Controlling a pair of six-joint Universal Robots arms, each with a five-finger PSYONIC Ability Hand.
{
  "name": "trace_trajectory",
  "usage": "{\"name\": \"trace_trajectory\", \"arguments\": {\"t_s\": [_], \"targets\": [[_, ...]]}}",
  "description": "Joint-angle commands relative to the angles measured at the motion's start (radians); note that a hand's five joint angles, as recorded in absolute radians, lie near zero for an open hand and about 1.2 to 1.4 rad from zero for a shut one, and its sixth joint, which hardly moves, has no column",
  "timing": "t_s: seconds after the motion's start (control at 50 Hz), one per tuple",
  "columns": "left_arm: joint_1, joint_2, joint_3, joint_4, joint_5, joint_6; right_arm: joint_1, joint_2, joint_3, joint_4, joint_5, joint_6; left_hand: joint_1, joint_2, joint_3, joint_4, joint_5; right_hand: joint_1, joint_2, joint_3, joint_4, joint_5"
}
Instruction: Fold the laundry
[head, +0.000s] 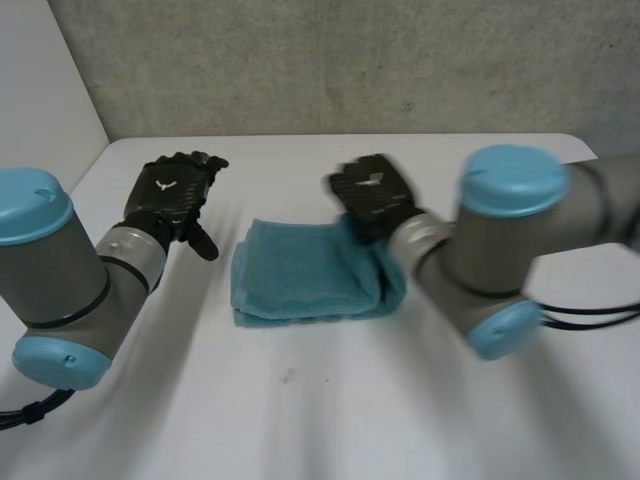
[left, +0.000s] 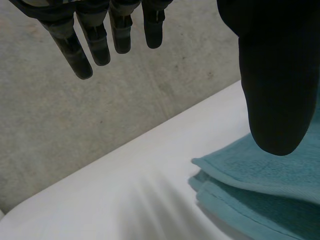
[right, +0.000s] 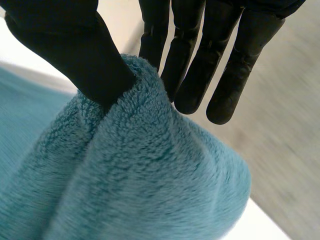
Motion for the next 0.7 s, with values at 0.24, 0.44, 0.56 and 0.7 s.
{"name": "trace_trajectory", "arguments": {"t_s": [0.24, 0.44, 0.56, 0.7], "targets": [[0.012, 0.025, 0.027, -0.007, -0.040, -0.015, 0.244, 0.175, -0.230, 0.051, 0.174, -0.021, 0.032, 0.024, 0.014, 0.023, 0.009, -0.765, -0.999, -1.008, -1.018, -0.984], [-0.100, -0.154, 0.254, -0.225, 0.017, -0.168, 0.060, 0.091, -0.150, 0.114, 0.092, 0.315, 0.038, 0.030, 0.020, 0.029, 0.015, -0.765, -0.999, -1.008, -1.018, -0.984], [-0.109, -0.269, 0.319, -0.307, 0.008, -0.174, -0.002, 0.170, -0.171, 0.184, 0.002, 0.328, 0.044, 0.036, 0.026, 0.035, 0.021, -0.765, -0.999, -1.008, -1.018, -0.984], [-0.099, -0.314, 0.313, -0.319, -0.029, -0.170, -0.026, 0.293, -0.286, 0.298, -0.004, 0.328, 0.053, 0.045, 0.035, 0.044, 0.030, -0.765, -0.999, -1.008, -1.018, -0.984]]}}
